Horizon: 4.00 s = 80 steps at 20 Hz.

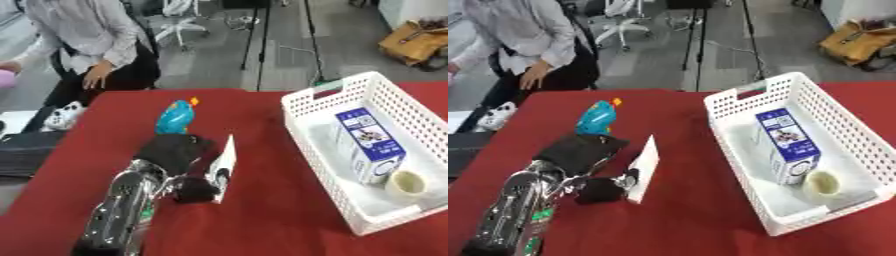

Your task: Pick up objects on the table and place them in the box.

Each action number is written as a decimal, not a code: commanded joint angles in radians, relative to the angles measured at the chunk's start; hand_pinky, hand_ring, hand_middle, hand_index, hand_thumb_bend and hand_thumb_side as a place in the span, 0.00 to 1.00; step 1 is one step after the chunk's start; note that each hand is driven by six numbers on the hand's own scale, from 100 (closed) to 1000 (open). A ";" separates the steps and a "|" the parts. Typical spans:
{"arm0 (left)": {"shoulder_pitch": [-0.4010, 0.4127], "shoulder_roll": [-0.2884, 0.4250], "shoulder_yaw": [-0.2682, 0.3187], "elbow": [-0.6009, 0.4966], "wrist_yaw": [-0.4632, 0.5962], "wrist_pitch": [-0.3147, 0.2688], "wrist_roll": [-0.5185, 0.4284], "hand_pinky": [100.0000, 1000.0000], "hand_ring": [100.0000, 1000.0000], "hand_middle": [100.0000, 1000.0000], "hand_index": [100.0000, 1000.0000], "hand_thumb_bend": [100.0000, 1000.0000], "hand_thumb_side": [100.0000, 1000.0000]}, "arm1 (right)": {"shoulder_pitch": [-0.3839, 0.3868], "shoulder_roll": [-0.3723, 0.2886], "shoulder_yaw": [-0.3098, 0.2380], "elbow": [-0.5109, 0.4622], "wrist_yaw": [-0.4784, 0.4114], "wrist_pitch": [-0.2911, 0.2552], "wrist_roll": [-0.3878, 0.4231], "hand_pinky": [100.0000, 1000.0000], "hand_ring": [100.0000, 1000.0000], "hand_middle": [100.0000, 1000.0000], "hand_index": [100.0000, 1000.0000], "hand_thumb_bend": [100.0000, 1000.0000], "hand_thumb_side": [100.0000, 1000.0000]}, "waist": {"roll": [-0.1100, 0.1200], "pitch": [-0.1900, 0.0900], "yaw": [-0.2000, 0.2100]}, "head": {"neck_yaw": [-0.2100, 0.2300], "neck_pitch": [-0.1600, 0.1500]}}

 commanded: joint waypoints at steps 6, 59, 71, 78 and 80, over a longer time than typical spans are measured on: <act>-0.033 -0.026 0.001 0.056 -0.040 -0.004 0.002 0.73 0.76 0.73 1.00 0.19 1.00 | -0.013 -0.013 0.003 -0.012 -0.005 -0.005 -0.001 0.70 0.64 0.55 0.61 0.00 0.59 | -0.009 -0.009 -0.004 | 0.010 -0.019; -0.107 -0.097 0.125 0.192 -0.170 0.111 0.002 0.61 0.55 0.54 0.94 0.07 1.00 | -0.020 -0.004 0.009 -0.012 -0.030 -0.036 -0.001 0.69 0.63 0.54 0.59 0.00 0.56 | -0.023 0.008 -0.024 | 0.059 -0.018; -0.133 -0.098 0.134 0.226 -0.142 0.125 0.002 0.61 0.55 0.53 0.95 0.05 1.00 | -0.023 -0.003 0.009 -0.012 -0.033 -0.040 -0.001 0.69 0.63 0.53 0.58 0.00 0.55 | -0.026 0.011 -0.030 | 0.065 -0.023; -0.140 -0.097 0.137 0.235 -0.155 0.131 0.002 0.61 0.55 0.53 0.94 0.03 1.00 | -0.024 -0.003 0.011 -0.012 -0.036 -0.043 -0.001 0.69 0.63 0.53 0.58 0.00 0.55 | -0.025 0.012 -0.031 | 0.065 -0.023; -0.139 -0.098 0.136 0.241 -0.153 0.131 0.002 0.61 0.55 0.53 0.94 0.03 1.00 | -0.025 -0.003 0.011 -0.012 -0.037 -0.043 -0.001 0.69 0.63 0.53 0.58 0.00 0.55 | -0.025 0.012 -0.032 | 0.064 -0.023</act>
